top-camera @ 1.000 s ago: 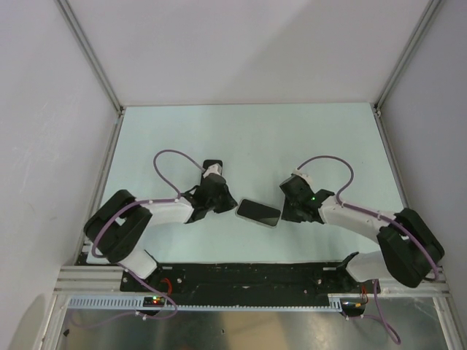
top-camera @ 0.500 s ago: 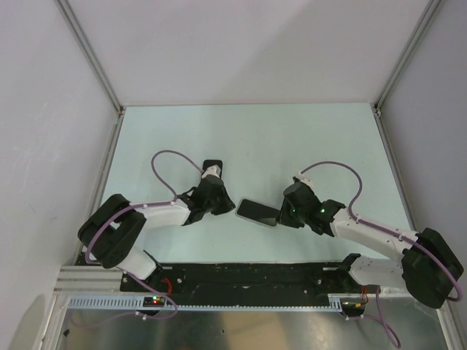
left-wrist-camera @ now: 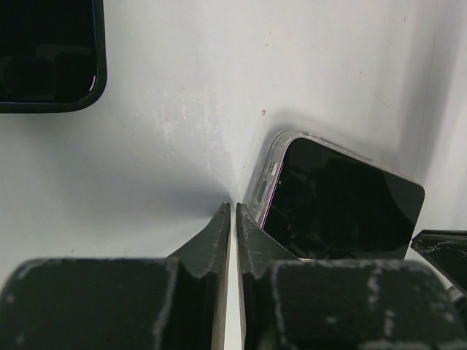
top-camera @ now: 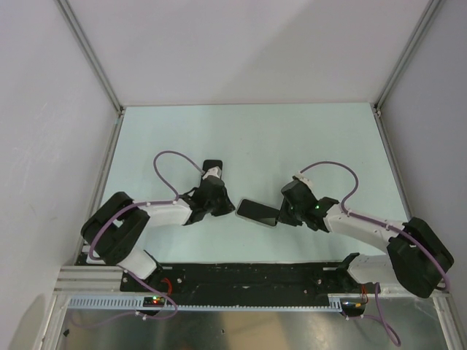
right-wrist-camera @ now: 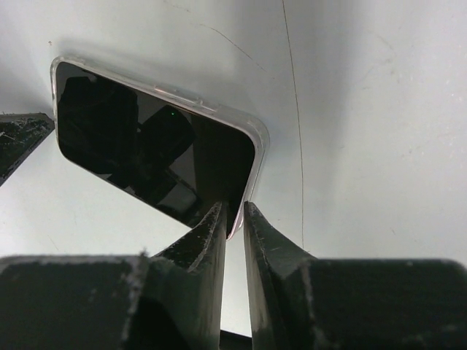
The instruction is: Put the phone into the phone case
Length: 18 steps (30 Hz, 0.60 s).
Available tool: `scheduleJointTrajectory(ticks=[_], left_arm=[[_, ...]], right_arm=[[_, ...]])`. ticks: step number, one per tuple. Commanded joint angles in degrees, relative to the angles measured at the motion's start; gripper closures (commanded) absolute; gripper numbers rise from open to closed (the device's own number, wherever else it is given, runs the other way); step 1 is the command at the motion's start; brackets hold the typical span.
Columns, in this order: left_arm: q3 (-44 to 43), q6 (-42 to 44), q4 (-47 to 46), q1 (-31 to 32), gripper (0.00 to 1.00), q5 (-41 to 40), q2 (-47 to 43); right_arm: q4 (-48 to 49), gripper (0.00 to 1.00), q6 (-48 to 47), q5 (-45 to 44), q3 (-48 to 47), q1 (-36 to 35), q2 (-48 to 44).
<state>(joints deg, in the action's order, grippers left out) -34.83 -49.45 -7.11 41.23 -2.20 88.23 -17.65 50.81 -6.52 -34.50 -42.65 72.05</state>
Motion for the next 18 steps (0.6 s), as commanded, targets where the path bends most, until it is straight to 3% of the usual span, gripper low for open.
scheduleJointTrajectory(ticks=[1,18], left_arm=[[-1.45,1.45,-0.53,0.28,0.89,0.37,0.81],[-2.13,0.91,-0.62,2.07,0.9,0.44,2.61]], right_arm=[[2.64,0.82,-0.07,-0.03,-0.16,0.35,1.69],[-3.7,0.96,-3.48,-5.92,-5.25,-2.45,10.05]])
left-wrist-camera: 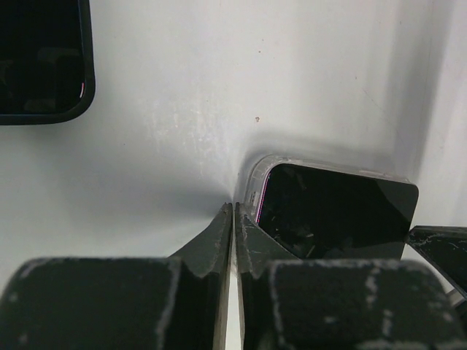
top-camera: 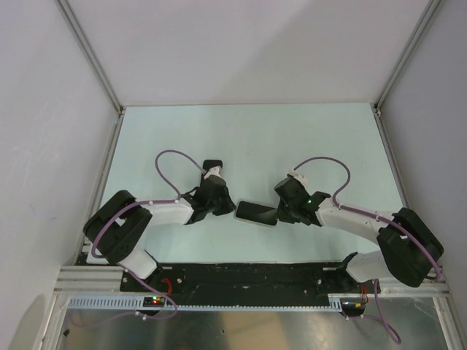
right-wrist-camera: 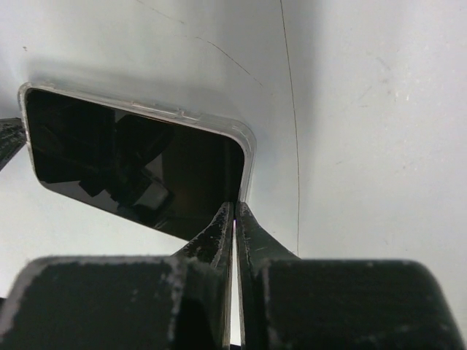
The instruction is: Put the phone into the phone case
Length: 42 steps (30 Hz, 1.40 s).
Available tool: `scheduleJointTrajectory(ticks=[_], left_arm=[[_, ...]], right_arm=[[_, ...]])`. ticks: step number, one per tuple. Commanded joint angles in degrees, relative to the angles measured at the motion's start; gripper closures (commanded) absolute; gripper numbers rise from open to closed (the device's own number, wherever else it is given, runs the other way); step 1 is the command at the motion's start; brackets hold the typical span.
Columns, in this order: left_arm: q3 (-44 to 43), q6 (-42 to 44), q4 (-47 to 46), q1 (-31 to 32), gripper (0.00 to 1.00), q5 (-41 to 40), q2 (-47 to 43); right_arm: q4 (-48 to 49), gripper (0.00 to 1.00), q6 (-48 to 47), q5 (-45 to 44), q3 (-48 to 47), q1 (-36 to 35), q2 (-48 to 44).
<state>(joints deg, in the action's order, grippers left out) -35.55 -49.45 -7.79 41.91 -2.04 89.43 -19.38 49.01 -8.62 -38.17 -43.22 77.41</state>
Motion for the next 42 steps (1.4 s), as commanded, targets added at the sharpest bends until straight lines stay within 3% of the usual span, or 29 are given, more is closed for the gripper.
scheduleJointTrajectory(ticks=[1,21,33,42], left_arm=[[-1.43,0.84,0.06,1.58,0.9,0.24,1.43],[-0.54,-0.32,-1.59,2.71,0.9,0.93,2.89],[1.56,-0.58,-1.96,2.66,0.89,0.93,0.98],[2.44,-1.12,-1.96,2.7,0.89,1.38,-0.81]], right_arm=[[-2.29,0.96,-1.88,-3.97,-1.78,-2.22,5.44],[-0.67,0.97,-2.72,-1.51,-4.98,-6.46,17.32],[6.06,0.8,-2.1,5.81,1.77,0.31,7.93],[8.01,0.83,-1.36,10.71,3.74,2.77,3.84]])
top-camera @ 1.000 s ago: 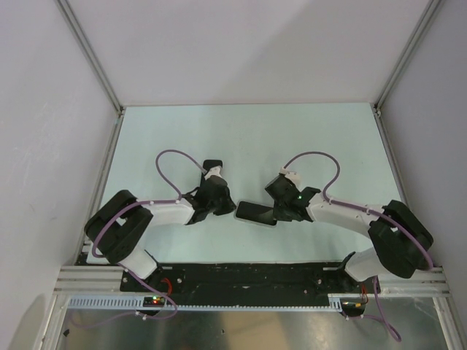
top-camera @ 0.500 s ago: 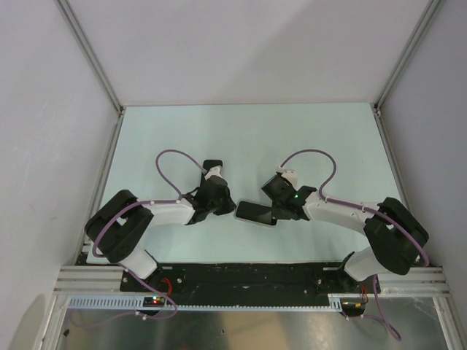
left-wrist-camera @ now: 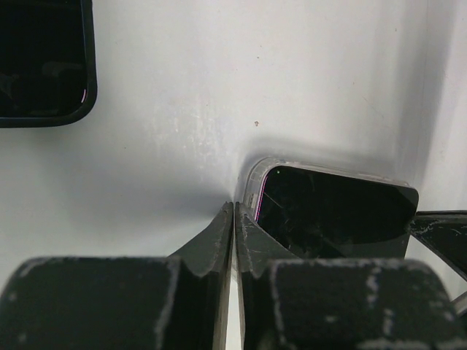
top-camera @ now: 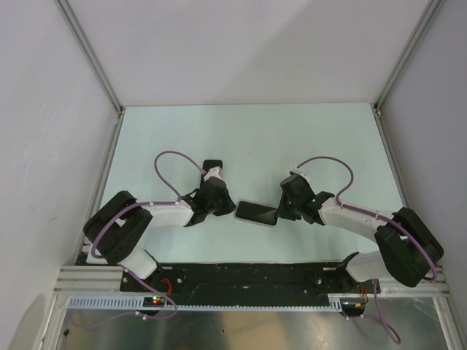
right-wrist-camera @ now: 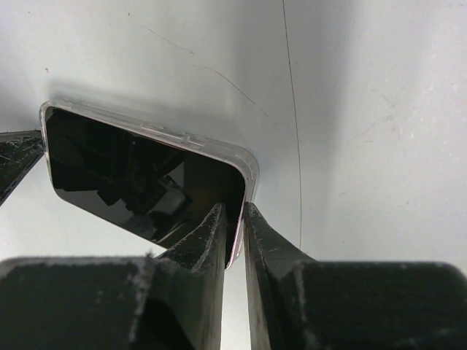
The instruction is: Put the phone into the phone case
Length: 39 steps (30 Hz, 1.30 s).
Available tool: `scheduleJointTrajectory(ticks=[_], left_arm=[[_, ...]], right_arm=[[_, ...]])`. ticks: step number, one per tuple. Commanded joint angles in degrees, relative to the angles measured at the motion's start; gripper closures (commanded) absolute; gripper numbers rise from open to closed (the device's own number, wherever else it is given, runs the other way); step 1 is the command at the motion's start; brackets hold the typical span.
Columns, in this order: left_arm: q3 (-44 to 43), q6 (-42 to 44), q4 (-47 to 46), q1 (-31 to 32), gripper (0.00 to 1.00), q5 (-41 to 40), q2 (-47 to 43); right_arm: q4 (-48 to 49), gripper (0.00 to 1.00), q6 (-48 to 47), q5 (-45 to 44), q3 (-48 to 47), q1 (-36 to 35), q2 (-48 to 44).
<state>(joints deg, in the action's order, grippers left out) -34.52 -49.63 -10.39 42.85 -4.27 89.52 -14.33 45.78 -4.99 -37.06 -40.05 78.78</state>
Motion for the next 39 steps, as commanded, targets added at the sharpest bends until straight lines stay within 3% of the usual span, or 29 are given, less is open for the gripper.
scheduleJointTrajectory(ticks=[1,7,25,32,39], left_arm=[[1.44,-0.97,0.64,1.78,0.89,3.68,-1.0],[1.29,-1.27,0.57,2.23,0.89,3.83,-0.3],[0.73,-2.05,-0.93,3.62,0.9,3.83,2.06],[0.8,-1.85,-0.9,3.64,0.9,3.83,1.08],[0.88,0.28,1.87,2.96,0.84,1.56,-3.6]], right_arm=[[3.15,0.85,1.95,7.35,2.7,-0.25,2.4],[5.3,0.99,3.07,9.22,3.64,-0.12,4.37],[6.53,1.0,4.28,3.99,3.68,-4.67,14.29],[-0.01,1.0,2.35,-0.32,0.01,-4.94,7.62],[-7.08,0.8,-2.1,-3.15,-5.04,-5.59,-2.5]])
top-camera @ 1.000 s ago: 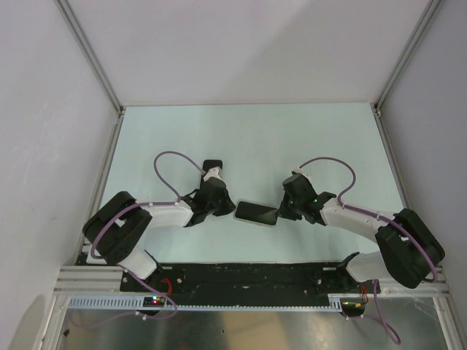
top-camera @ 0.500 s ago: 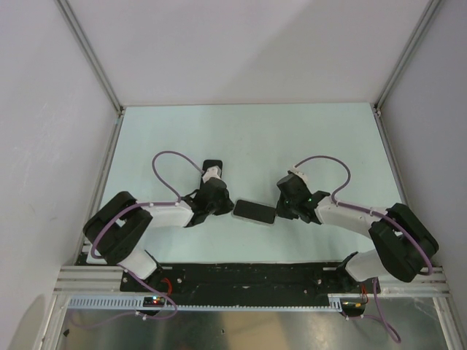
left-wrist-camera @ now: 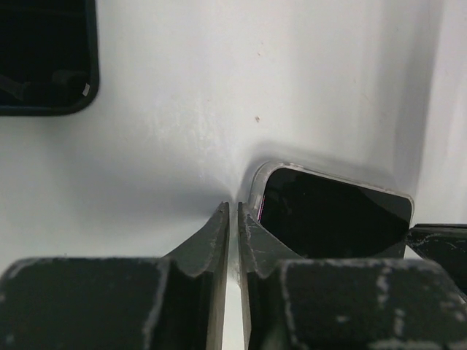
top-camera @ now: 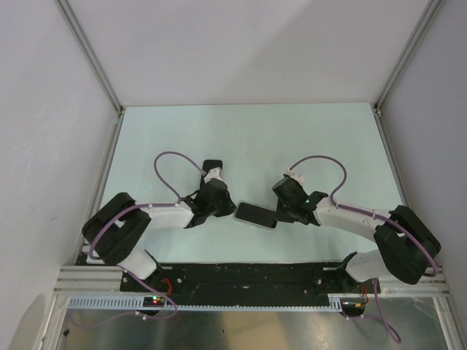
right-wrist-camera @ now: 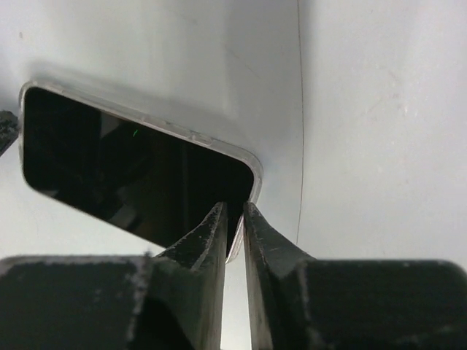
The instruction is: Put the phone into the phone case
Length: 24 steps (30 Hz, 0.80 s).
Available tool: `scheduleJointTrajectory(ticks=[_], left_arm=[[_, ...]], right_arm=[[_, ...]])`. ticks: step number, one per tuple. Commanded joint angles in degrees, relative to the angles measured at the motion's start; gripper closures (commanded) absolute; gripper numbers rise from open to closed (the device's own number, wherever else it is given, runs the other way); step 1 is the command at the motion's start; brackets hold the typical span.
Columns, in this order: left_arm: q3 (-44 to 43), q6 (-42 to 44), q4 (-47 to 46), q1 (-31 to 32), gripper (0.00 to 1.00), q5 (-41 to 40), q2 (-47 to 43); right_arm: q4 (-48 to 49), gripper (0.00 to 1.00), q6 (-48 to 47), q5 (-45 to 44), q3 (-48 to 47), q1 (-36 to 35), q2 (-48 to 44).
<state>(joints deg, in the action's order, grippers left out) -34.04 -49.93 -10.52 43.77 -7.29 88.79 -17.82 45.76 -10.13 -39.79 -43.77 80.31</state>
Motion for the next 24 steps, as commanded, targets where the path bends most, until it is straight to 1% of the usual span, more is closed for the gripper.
scheduleJointTrajectory(ticks=[1,5,7,11,16,24], left_arm=[[0.21,1.04,2.83,2.03,0.83,4.22,-3.52],[0.08,1.7,4.43,1.98,0.76,3.49,-5.07],[-0.13,1.8,4.65,1.97,0.75,3.64,-5.02],[-0.2,1.62,4.72,2.14,0.75,4.3,-4.67],[-0.5,2.47,5.11,2.06,0.75,3.65,-5.3],[-3.99,4.11,7.37,2.11,0.76,3.36,-4.46]], right_arm=[[-4.04,0.78,-2.52,1.75,-2.44,-2.17,-4.78],[-6.17,0.74,-3.46,0.47,-2.53,-4.37,-6.36],[-6.96,0.74,-3.19,-0.3,-2.54,-5.51,-6.56],[-9.03,0.75,-1.59,-1.82,-2.4,-7.29,-7.5],[-11.19,0.79,0.54,-3.4,-1.52,-8.62,-8.85],[-8.73,0.8,1.5,-3.59,-0.12,-8.22,-6.67]])
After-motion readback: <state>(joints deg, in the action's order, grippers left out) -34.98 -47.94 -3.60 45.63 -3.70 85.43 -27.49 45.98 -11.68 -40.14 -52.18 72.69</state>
